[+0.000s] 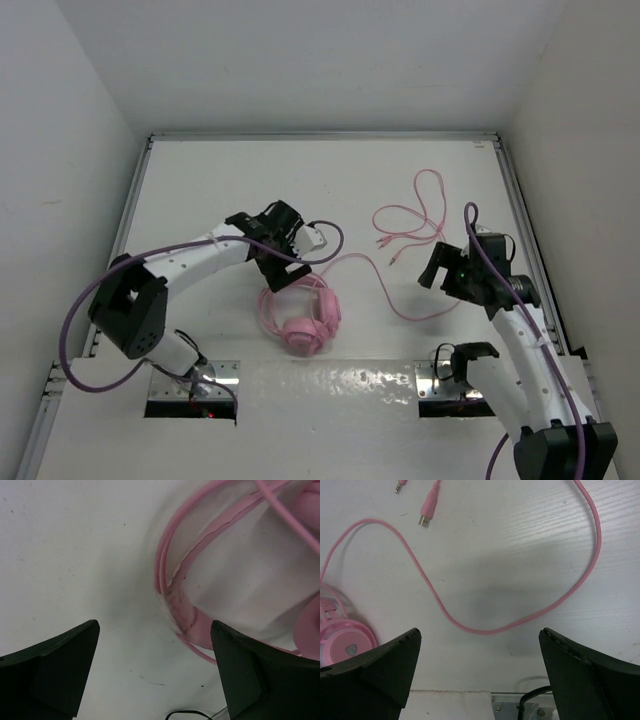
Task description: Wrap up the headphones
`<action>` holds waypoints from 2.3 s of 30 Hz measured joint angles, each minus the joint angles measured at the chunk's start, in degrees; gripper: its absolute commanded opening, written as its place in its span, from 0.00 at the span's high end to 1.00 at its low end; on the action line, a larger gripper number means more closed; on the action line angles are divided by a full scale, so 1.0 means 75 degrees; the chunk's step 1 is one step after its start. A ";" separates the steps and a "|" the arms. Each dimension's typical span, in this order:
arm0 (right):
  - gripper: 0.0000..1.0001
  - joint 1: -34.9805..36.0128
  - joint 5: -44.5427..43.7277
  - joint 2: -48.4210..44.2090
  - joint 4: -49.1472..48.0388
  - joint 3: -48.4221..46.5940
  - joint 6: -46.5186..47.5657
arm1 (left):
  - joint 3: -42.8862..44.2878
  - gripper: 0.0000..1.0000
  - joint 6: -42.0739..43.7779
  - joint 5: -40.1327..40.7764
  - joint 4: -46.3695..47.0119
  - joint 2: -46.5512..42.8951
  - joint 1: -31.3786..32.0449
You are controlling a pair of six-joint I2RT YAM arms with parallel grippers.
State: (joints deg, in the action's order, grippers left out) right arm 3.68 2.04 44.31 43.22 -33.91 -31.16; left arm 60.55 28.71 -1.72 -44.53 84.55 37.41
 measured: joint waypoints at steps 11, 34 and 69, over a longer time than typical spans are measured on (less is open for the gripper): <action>0.01 0.0000 0.0047 -0.0382 -0.0087 0.0061 0.0055 | -0.0256 0.43 -0.0090 -0.0221 0.0542 0.2002 -0.0058; 0.19 0.0201 0.2273 0.1507 -0.2014 -0.2034 0.1950 | 0.4695 1.00 -0.0099 -0.1408 -0.1107 0.0082 -0.1559; 0.87 0.3579 -0.0472 0.9055 -0.6983 -0.4150 0.3960 | 0.7901 1.00 -0.5732 -0.3620 -0.0758 0.2142 -0.5278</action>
State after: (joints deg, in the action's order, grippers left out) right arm 30.52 -1.50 112.22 -9.15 -65.04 -1.45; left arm 119.81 -14.28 -28.86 -50.22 100.62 -2.17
